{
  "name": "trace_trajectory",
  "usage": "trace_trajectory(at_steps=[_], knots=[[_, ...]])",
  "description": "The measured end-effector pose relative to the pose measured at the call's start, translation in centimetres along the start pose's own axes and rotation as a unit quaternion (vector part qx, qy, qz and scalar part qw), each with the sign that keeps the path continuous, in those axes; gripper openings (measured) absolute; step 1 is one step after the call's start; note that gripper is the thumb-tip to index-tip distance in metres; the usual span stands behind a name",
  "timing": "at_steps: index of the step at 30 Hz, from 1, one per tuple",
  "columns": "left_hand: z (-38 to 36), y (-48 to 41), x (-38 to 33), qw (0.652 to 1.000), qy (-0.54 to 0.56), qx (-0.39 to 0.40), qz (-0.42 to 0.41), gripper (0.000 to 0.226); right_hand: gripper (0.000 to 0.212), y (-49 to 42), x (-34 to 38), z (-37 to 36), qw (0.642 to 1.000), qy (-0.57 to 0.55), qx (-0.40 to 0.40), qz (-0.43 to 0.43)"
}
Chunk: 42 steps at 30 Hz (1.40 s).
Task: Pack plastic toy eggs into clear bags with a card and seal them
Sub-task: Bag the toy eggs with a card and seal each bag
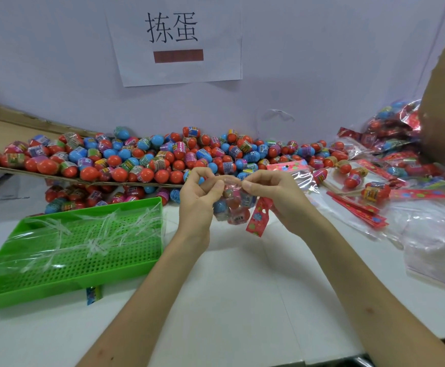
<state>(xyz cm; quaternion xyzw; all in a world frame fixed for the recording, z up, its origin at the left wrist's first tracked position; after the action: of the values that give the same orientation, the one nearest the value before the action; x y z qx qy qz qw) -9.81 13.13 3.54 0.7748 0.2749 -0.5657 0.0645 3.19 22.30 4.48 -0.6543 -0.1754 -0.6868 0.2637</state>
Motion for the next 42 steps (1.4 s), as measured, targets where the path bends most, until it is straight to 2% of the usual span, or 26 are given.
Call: trace_trajectory(at_steps=[5, 9, 12, 17, 19, 22, 25, 27, 30, 32, 35, 38, 42], knots=[[-0.1, 0.1, 0.3, 1.0, 0.003, 0.0, 0.012, 0.024, 0.019, -0.1, -0.6, -0.3, 0.997, -0.041, 0.008, -0.059], [-0.2, 0.1, 0.5, 1.0, 0.004, 0.002, 0.018, 0.024, 0.024, -0.4, -1.1, -0.2, 0.996, -0.052, -0.003, -0.069], [0.2, -0.2, 0.8, 1.0, 0.01, -0.015, 0.023, 0.018, 0.028, -0.5, -1.3, 0.5, 0.996, -0.058, -0.036, -0.052], [0.9, -0.9, 1.2, 0.998, 0.01, -0.014, 0.058, 0.013, 0.035, -0.7, -0.9, 3.5, 0.976, -0.184, -0.114, -0.02], [0.7, -0.8, 1.6, 0.997, -0.013, -0.006, 0.072, 0.019, 0.04, -0.8, -0.7, 3.7, 0.968, -0.231, -0.099, -0.014], [0.7, -0.6, 1.8, 0.996, -0.051, -0.016, 0.071, 0.029, 0.029, -0.8, -0.8, 3.0, 0.968, -0.244, -0.06, -0.018], [1.6, -0.8, 1.5, 0.996, -0.054, -0.053, 0.055, 0.018, 0.025, -0.9, -1.1, 2.3, 0.978, -0.205, -0.018, -0.035], [1.9, -0.8, 1.0, 0.996, -0.051, -0.071, 0.035, 0.015, 0.022, -1.0, -1.3, 2.0, 0.992, -0.123, 0.007, -0.035], [2.1, -0.7, 0.6, 0.993, -0.086, -0.084, 0.012, 0.018, 0.015, -1.0, -1.7, 2.3, 0.998, 0.052, -0.018, -0.043], [2.1, -0.6, 0.3, 0.989, -0.12, -0.081, -0.011, 0.019, 0.027, -0.9, -1.9, 2.5, 0.992, 0.108, -0.026, -0.053], [1.6, -0.4, -0.2, 0.982, -0.172, -0.065, -0.046, 0.025, 0.048, -0.8, 0.0, 2.8, 0.995, 0.085, -0.04, 0.032], [0.8, -0.1, -0.6, 0.973, -0.215, -0.039, -0.074, 0.03, 0.037, -0.5, 1.5, 2.3, 0.995, 0.034, -0.005, 0.098], [0.2, 0.3, -1.2, 0.959, -0.267, -0.017, -0.097, 0.029, 0.013, -0.3, 1.4, 1.2, 0.988, 0.083, 0.028, 0.125]])
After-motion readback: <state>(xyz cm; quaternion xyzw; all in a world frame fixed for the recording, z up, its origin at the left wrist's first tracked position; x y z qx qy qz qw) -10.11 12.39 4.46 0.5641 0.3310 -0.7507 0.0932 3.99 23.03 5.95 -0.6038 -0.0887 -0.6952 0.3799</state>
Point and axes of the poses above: each hand's wrist, its own y-axis away from the middle knuckle, its own z-axis out of the back of the hand, x = y × z, the point moved 7 cm from there along -y, towards the middle knuckle, and after that the axes turned 2 degrees about z, right-handed, at the moved point
